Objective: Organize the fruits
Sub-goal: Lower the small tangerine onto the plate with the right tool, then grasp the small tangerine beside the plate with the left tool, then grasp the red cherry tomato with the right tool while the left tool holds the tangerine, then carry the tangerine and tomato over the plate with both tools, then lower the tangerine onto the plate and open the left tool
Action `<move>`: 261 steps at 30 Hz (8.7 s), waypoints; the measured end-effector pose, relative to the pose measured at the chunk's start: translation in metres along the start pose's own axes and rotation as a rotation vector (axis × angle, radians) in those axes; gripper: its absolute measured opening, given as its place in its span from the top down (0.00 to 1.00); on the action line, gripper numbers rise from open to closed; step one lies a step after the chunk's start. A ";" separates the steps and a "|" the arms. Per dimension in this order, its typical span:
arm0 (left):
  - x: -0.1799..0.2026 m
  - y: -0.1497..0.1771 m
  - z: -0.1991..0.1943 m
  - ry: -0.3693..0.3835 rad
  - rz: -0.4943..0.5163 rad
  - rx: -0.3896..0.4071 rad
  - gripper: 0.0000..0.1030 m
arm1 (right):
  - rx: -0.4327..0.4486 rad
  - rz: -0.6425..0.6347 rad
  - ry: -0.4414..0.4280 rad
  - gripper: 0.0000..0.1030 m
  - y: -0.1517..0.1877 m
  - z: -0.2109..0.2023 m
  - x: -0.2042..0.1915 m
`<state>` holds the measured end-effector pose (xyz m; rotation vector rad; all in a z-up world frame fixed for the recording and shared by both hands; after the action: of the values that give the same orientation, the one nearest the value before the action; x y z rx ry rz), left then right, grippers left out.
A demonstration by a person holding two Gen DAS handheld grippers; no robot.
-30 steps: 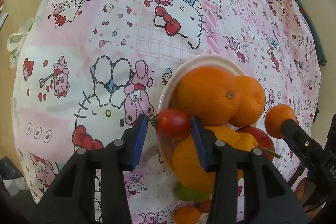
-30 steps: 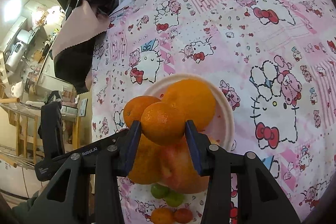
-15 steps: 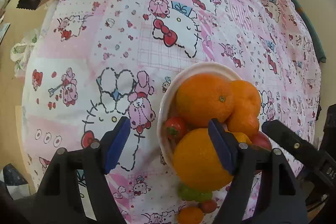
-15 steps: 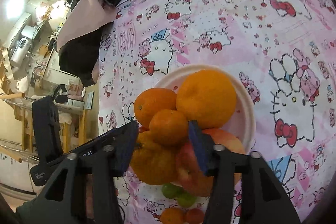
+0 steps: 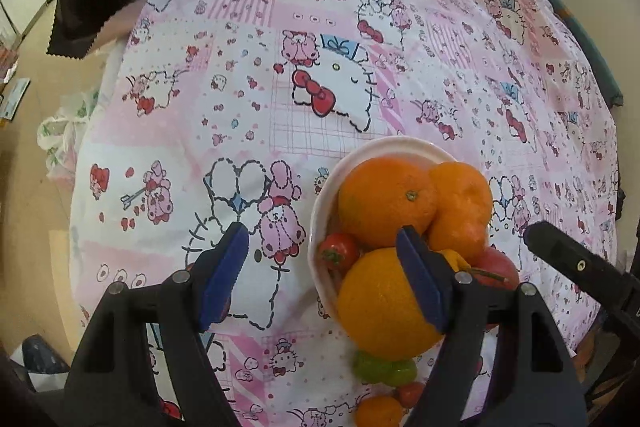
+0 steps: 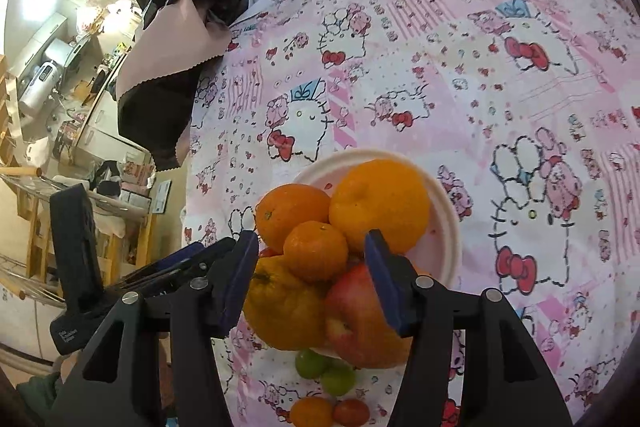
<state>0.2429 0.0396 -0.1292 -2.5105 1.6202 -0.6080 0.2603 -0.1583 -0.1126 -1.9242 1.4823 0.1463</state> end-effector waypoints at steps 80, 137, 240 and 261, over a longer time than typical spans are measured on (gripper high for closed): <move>0.031 0.195 0.000 -0.009 0.329 -0.254 0.63 | -0.004 0.160 0.094 0.16 0.120 -0.056 0.011; -0.041 0.107 -0.061 -0.113 -0.016 0.082 0.63 | -0.054 -0.037 -0.040 0.65 0.133 -0.055 -0.034; 0.099 -0.040 0.080 -0.036 0.141 -0.160 0.34 | 0.067 0.114 0.071 0.19 0.021 -0.070 0.032; 0.093 -0.046 0.025 -0.015 0.174 -0.043 0.31 | 0.060 0.140 0.079 0.19 0.021 -0.068 0.038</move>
<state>0.3244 -0.0267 -0.1128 -2.3621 1.8407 -0.5385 0.2333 -0.2311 -0.0892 -1.7971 1.6555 0.0877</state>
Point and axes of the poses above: each gripper's, at about its wrist camera, not at the fingertips, and z roughly the way its jaws point, x to its right, y to its underside, the point moved 4 cm from there along z, roughly the way its jaws point, and after that the axes turned 11 degrees about -z, right-handed, at the moved point
